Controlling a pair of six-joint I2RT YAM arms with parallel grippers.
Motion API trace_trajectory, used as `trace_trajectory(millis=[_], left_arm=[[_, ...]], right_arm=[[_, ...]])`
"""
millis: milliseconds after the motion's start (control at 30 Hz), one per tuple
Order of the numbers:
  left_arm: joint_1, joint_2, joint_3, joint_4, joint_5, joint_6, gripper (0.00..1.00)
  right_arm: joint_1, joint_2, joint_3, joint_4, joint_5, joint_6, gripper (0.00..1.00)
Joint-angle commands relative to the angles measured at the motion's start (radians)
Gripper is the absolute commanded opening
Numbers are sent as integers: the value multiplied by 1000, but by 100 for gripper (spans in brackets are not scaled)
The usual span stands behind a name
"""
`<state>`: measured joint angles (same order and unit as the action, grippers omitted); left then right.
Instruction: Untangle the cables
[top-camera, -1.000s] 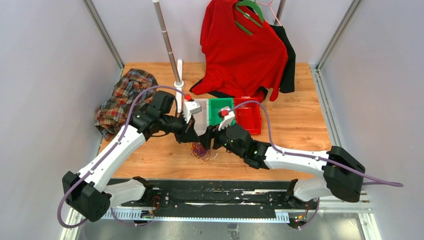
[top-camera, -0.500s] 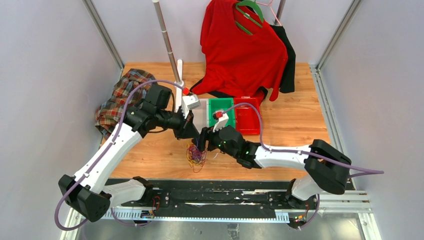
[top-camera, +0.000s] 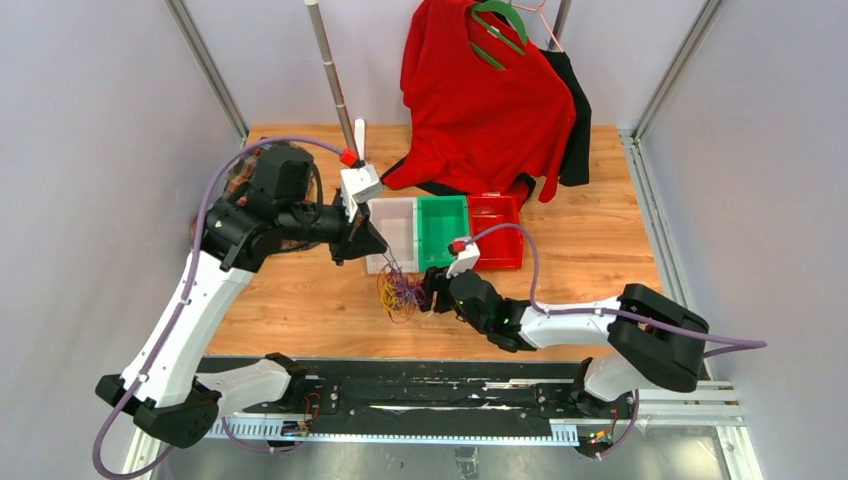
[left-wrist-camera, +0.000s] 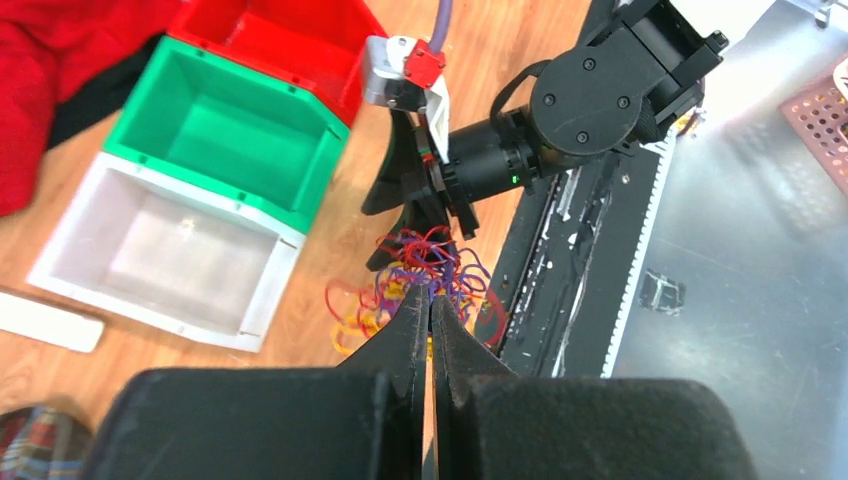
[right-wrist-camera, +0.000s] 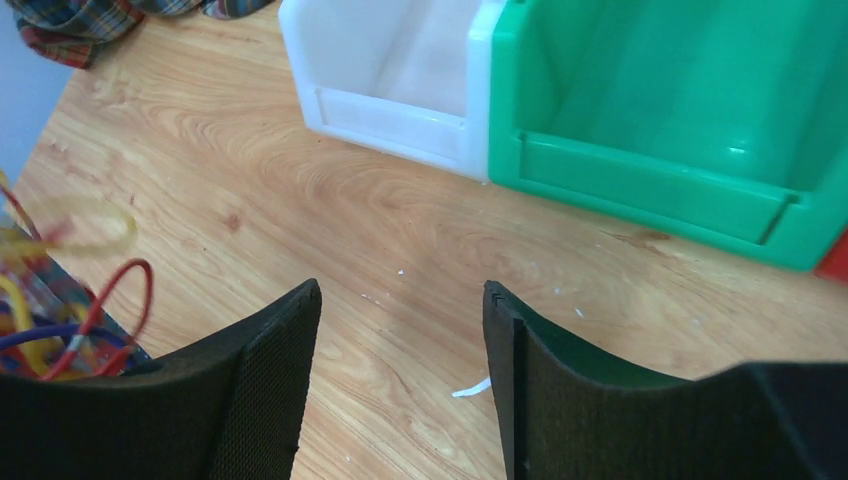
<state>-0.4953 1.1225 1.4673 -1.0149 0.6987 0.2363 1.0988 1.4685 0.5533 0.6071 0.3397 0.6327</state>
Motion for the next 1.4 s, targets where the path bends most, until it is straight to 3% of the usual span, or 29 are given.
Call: trace_trajectory(millis=[0, 233, 400, 767, 1367], left_arm=[[-8, -33, 75, -50, -38, 31, 0], [-8, -46, 9, -50, -69, 58, 1], [-8, -27, -21, -51, -92, 74, 1], [-9, -12, -52, -50, -152, 77, 1], [-12, -41, -55, -50, -120, -23, 1]], right_arm=[[15, -82, -31, -22, 99, -6, 60], [15, -313, -52, -121, 158, -99, 61], [16, -412, 18, -186, 75, -182, 65], [55, -335, 205, -179, -132, -253, 69], [70, -150, 328, -90, -145, -227, 68]])
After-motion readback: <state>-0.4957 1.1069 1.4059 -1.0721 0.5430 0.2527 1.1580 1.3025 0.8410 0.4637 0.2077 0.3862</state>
